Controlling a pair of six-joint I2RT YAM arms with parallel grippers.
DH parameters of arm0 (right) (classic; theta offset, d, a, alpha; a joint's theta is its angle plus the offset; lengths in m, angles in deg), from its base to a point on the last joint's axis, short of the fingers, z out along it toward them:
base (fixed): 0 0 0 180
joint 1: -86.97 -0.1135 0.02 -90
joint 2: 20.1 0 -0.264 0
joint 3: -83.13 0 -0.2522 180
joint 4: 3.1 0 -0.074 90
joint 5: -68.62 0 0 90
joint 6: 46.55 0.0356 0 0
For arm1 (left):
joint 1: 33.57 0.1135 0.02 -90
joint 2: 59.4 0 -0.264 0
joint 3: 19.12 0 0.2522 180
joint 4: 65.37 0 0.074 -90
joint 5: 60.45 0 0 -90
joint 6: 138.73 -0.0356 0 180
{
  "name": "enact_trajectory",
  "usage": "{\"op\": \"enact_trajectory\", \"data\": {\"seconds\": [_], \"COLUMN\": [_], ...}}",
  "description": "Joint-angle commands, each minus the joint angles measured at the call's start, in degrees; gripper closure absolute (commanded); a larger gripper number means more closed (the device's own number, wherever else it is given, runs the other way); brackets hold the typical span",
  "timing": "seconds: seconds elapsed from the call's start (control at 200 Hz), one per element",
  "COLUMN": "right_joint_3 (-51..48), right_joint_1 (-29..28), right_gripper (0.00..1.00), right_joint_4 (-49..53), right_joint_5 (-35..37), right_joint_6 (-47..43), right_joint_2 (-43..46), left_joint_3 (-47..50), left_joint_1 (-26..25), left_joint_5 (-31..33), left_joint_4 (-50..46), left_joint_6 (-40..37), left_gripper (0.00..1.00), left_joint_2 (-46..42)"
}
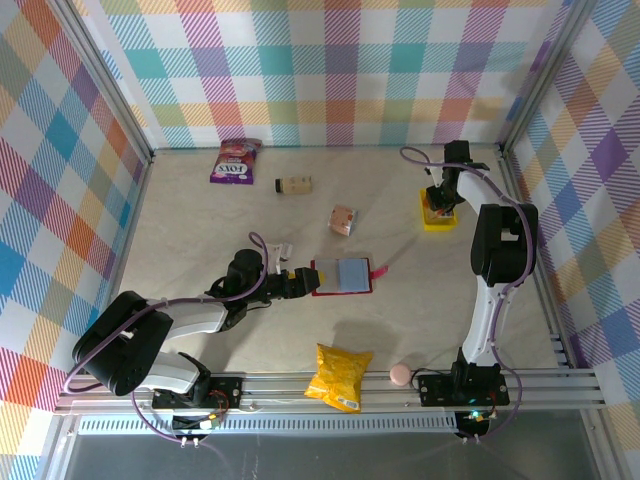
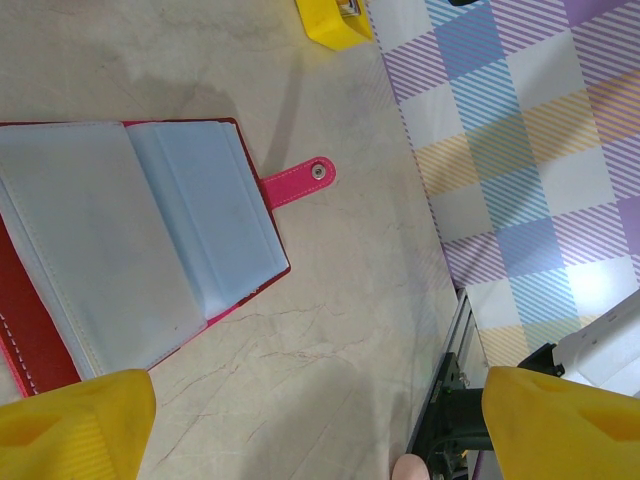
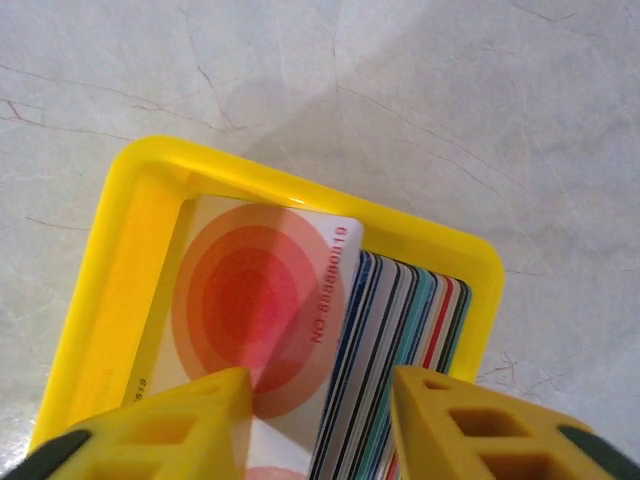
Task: Put the credit cards into the card holder
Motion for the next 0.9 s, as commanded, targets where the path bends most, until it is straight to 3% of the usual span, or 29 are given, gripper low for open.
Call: {"op": "enact_trajectory", "data": {"seconds": [0.0, 0.325, 0.55, 0.69, 0.77, 0.8, 0.855, 0.895], "right_joint_3": [-0.56, -0.19, 1.0, 0.74, -0.57, -1.55, -2.95, -3.36], "right_joint_1": [-0.23, -0.29, -0.83, -1.16, -1.15, -1.15, -1.12, -1.14], "right_gripper": [0.68, 0.84, 0.83, 1.0, 1.0, 0.92, 0.65, 0.55], "right_joint_4": [-0.15, -0.29, 0.23, 0.9, 0.89, 0.36, 0.11, 0.66], "right_joint_5": [-0.98, -1.82, -5.15, -7.06, -7.78, -7.53, -6.77, -5.98], "right_joint_6": [0.31, 0.97, 3.16, 4.77, 5.99, 6.57, 6.72, 6.55], "right_joint_2": [2.49, 3.37, 5.89, 9.33, 12.39, 13.62, 15.07, 15.12], "left_joint_3": [-1.01, -1.0, -1.01, -0.94, -0.92, -0.89, -0.85, -0.82], "left_joint_1": [-0.3, -0.3, -0.3, -0.3, -0.3, -0.3, -0.3, -0.34], "left_joint_5": [-1.22, -1.13, -1.18, -1.18, -1.22, -1.3, -1.44, -1.48], "left_joint_4": [-0.21, -0.3, -0.28, -0.32, -0.34, -0.23, 0.06, 0.03], "left_joint_6": [-0.96, -1.04, -1.21, -1.25, -1.05, -0.97, -0.65, -0.54], "left_gripper": [0.15, 0.15, 0.15, 0.15, 0.15, 0.15, 0.15, 0.15], "left_joint_2": [0.33, 0.31, 0.3, 0.17, -0.05, -0.18, -0.47, -0.79]}}
